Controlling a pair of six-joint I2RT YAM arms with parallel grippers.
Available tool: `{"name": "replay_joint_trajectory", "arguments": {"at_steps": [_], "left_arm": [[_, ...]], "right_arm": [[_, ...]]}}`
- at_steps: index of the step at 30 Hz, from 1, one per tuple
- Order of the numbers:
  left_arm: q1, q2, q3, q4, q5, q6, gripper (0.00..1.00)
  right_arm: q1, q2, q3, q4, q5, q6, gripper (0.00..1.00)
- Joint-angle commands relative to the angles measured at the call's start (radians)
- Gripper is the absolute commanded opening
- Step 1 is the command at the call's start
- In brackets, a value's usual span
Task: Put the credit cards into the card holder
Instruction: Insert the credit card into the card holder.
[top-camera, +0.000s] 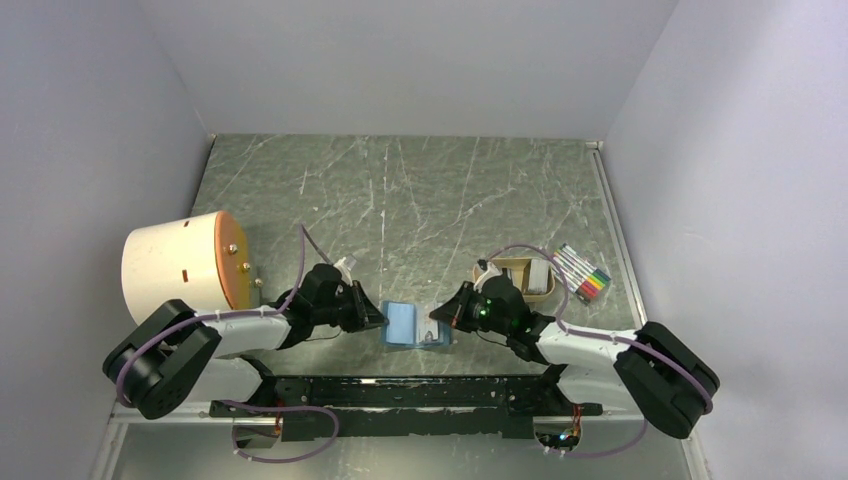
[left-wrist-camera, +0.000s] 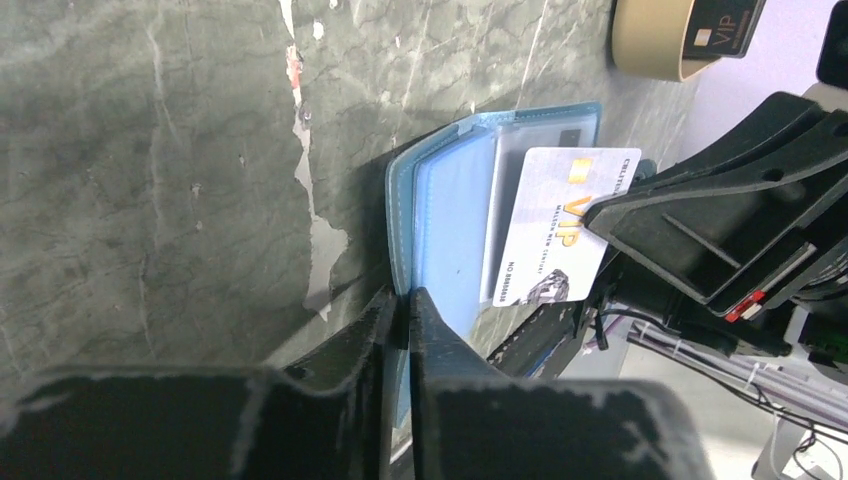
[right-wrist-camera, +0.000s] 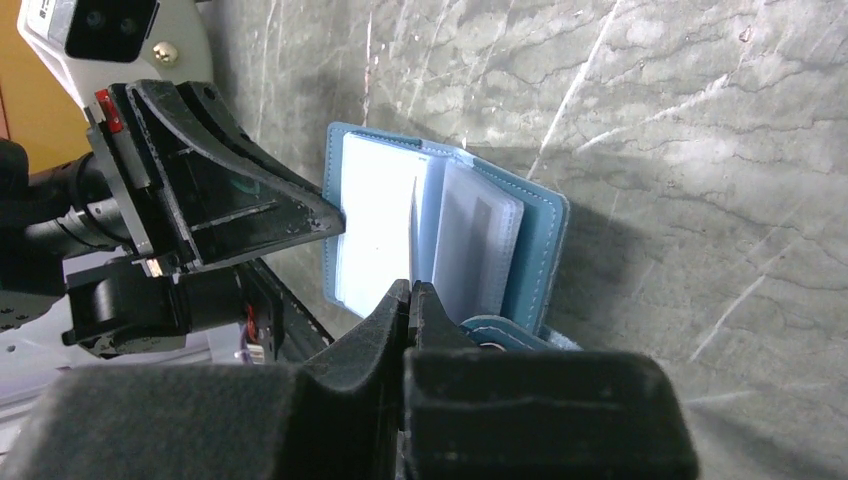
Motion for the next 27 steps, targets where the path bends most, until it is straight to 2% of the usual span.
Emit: {"name": "replay_joint_trajectory", "arguments": {"at_steps": [1, 15, 21, 27], "left_arm": [[0.005, -0.015, -0.017, 0.01, 0.001, 0.021, 0.09], [0.005, -0.014, -0.029, 0.036, 0.018, 0.011, 0.09], [0.005, 0.007, -0.025, 0.043, 0.026, 0.013, 0.09], [0.005, 0.025, -0.023, 0.058, 0.033, 0.009, 0.09]], "right_arm": [[0.007, 0.027, -0.023, 0.097, 0.026, 0.033, 0.0], [0.017, 0.13, -0.033, 0.191, 0.036, 0.086, 0.0], [0.033, 0.191, -0.062, 0.312, 0.021, 0.11, 0.0], [0.038, 0.195, -0.077, 0.357, 0.016, 0.123, 0.0]]}}
